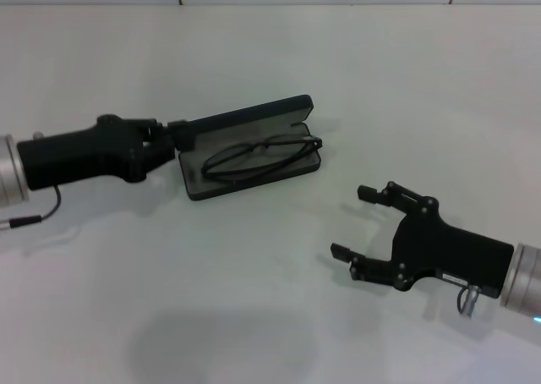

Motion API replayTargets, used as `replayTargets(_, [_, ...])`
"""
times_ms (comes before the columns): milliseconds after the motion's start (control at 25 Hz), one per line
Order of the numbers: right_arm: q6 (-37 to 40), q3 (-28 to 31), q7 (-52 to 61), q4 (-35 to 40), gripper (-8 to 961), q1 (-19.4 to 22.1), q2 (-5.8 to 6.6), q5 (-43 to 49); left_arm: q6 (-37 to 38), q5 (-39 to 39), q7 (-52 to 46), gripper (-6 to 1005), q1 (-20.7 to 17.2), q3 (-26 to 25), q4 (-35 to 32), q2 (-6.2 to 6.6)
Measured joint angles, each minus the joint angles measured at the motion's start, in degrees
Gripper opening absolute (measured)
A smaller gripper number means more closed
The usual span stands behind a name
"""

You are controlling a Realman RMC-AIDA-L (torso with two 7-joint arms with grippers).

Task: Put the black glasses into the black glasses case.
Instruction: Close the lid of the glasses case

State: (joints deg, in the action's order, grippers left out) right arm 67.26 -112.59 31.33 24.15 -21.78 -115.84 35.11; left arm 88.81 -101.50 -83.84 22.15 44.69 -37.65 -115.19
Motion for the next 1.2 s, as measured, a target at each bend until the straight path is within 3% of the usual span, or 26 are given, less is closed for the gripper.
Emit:
replayTargets(320, [-0.20, -0.23, 0.39, -0.38, 844, 0.51, -0.37, -0.23, -2.11, -3.23, -6.38, 88, 5.39, -0.06, -0.33, 1.85])
replayTargets(560, [0.07, -1.15, 1.29, -0.38, 844, 0.85, -0.37, -0.23, -5.16, -7.12, -13.28, 82, 8.99, -0.04, -0.42, 2.05])
replayTargets(840, [0.12, -1.77, 1.36, -0.23, 843, 0.96, -0.35, -0.22, -10.13, -12.43, -37.68, 75, 13.40, 0.43, -1.02, 1.54])
replayTargets(960, [0.14, -1.76, 1.37, -0.27, 843, 0.96, -0.34, -0.22, -12.43, -19.15, -46.47, 72, 15.38, 0.48, -4.92, -0.18])
replayTargets(1080, [0.15, -1.76, 1.18, -0.21, 843, 0.96, -0.34, -0.22, -16.01, -24.97, -52.28, 69, 15.79, 1.18, -10.83, -3.78])
replayTargets(1200, [0.00, -1.75, 0.89, 0.06, 843, 0.91, -0.35, -0.22, -19.66, -25.39, -57.13, 69, 15.71, 6.75, -12.74, -4.71])
